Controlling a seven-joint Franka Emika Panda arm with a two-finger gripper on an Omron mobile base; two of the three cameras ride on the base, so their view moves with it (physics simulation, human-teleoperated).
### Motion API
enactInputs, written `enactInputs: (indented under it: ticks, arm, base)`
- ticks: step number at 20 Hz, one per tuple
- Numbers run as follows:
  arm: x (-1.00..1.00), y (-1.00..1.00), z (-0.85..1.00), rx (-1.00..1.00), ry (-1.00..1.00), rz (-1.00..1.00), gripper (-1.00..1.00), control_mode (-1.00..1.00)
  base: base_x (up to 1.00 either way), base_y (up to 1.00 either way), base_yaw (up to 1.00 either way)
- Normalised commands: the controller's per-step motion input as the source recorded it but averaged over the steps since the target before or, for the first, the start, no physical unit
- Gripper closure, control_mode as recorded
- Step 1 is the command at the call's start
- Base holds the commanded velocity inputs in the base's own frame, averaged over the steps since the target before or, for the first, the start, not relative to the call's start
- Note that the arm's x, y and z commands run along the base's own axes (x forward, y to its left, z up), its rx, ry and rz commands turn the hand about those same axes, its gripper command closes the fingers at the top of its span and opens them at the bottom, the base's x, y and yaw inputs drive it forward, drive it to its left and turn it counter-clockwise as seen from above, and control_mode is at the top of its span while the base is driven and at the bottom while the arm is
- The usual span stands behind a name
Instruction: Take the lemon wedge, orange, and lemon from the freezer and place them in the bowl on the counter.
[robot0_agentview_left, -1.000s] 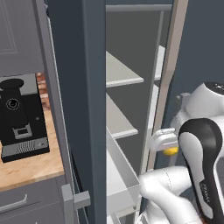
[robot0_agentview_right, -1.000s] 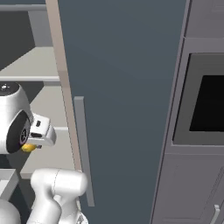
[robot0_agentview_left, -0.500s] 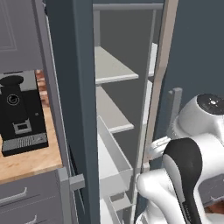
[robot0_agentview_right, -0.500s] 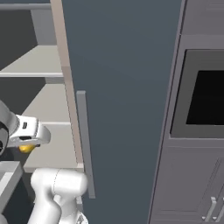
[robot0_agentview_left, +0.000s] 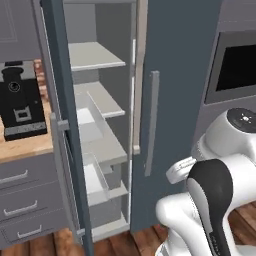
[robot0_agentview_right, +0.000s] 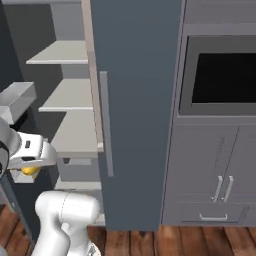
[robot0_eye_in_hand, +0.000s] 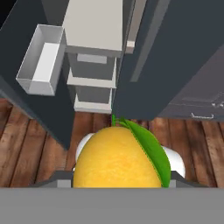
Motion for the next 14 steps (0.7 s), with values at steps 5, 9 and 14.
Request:
enactInputs:
  ticks: [5,9,14]
  arm:
    - [0.00,0.00,0.00,0.00,0.00,0.00,1.00,1.00]
    - [0.00,0.00,0.00,0.00,0.00,0.00,1.00,1.00]
    - [0.00,0.00,0.00,0.00,0.00,0.00,1.00,1.00]
  base:
    - [-0.89,0.65,-0.07]
    - [-0.21,1.00,-0.06]
    - [0.00,1.00,-0.04]
